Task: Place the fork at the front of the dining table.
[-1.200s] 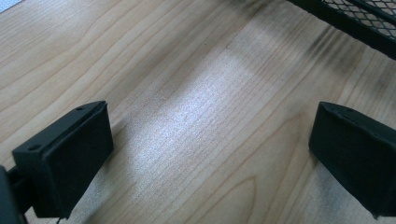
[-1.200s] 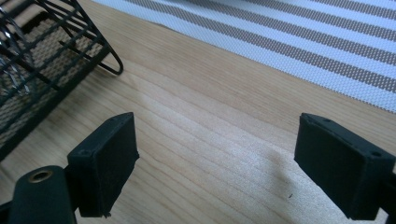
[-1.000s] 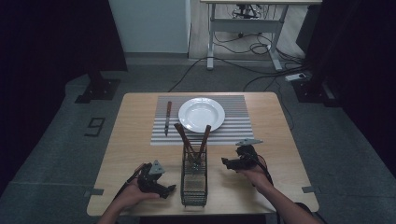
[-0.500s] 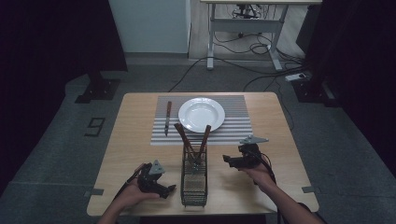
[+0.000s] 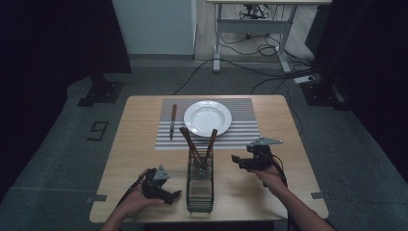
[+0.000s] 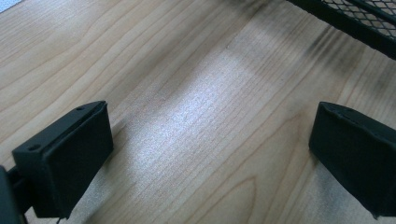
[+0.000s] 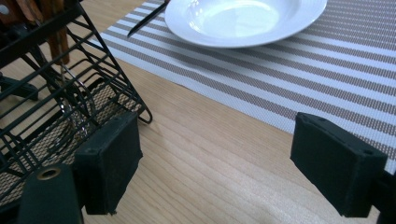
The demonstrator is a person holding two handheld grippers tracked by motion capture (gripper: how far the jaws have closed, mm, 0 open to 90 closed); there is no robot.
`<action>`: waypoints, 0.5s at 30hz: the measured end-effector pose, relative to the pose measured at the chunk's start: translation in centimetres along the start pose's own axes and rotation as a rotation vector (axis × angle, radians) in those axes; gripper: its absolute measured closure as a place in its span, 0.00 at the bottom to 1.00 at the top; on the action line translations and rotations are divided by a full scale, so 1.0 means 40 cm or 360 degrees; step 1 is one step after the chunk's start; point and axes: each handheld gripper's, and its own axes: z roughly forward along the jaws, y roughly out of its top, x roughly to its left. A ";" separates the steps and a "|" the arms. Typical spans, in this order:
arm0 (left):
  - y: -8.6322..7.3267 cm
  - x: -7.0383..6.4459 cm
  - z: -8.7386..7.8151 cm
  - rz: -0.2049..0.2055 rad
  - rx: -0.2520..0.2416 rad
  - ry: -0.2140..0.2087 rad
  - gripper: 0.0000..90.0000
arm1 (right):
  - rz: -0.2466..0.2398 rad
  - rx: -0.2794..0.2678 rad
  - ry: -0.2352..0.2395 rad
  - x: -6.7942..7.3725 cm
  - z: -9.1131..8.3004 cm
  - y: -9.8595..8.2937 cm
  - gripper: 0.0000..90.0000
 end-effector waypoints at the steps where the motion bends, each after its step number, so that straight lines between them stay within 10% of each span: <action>1: 0.000 0.000 0.000 0.0000 0.0000 0.0000 0.00 | -0.0023 -0.0010 -0.0003 0.003 -0.002 0.004 0.18; 15: 0.000 0.000 0.000 0.0001 0.0001 -0.0001 0.00 | -0.0089 -0.0107 0.0029 0.024 -0.025 0.041 0.27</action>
